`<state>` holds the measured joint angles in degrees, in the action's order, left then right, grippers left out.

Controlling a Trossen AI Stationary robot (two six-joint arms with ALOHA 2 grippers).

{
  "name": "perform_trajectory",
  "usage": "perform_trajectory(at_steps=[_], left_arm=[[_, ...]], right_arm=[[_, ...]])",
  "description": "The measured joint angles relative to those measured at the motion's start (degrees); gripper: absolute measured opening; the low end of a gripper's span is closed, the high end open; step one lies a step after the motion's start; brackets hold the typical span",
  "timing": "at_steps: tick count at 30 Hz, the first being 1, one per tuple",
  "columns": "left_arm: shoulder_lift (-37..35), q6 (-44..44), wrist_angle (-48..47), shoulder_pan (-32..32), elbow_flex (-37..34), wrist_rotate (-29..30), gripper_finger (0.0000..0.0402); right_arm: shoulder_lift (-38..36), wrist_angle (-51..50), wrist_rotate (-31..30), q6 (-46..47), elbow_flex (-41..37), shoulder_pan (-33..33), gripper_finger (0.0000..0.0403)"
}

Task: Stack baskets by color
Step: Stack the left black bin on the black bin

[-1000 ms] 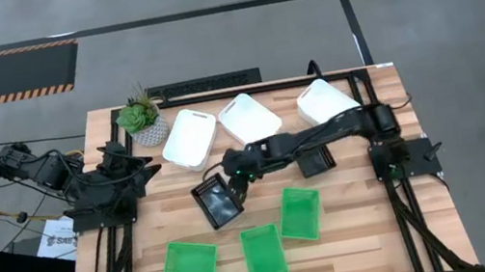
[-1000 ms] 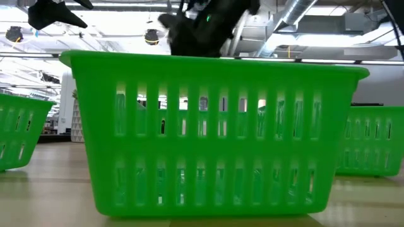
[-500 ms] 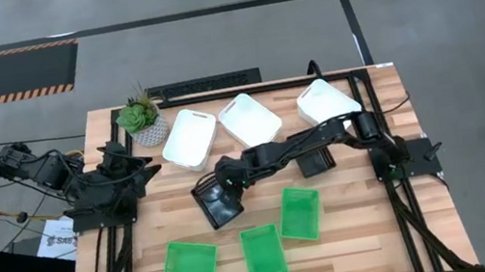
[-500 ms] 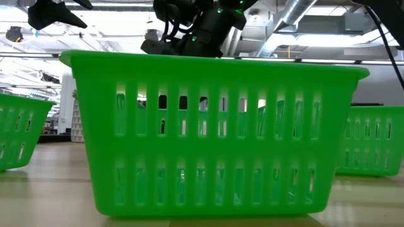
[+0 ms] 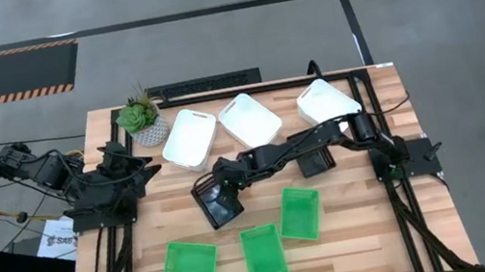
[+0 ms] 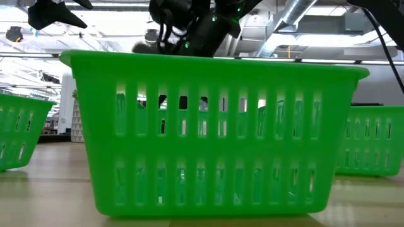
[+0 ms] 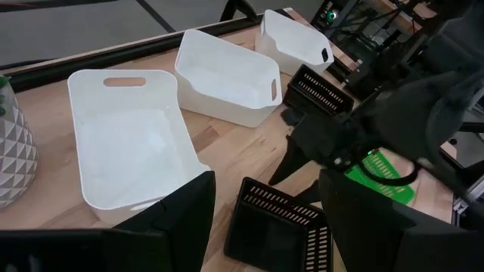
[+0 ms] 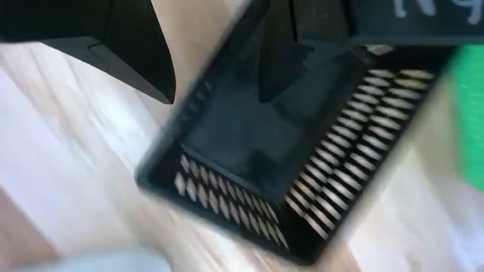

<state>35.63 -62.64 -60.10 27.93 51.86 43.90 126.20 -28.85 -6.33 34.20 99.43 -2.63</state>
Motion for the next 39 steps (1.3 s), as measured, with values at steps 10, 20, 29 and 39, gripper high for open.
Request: perform_trajectory(at_steps=[10,20,29,39], left_arm=[[-0.01,0.01,-0.01,0.01,0.00,0.02,0.0224],[-0.01,0.03,0.00,-0.01,0.00,0.00,0.0224],[0.01,0.29,-0.04,0.01,0.00,0.00,0.0224],[-0.01,-0.09,-0.02,0.01,0.00,-0.04,0.0224]], right_arm=[[-0.07,-0.43,-0.05,0.30,-0.08,0.04,0.0212],[1.25,-0.48,-0.02,1.42,-0.02,0.04,0.0184],[1.22,-2.35,0.52,1.81,-0.08,0.04,0.0064],[0.15,-4.90,0.22,-0.96,1.43,0.04,0.0010]])
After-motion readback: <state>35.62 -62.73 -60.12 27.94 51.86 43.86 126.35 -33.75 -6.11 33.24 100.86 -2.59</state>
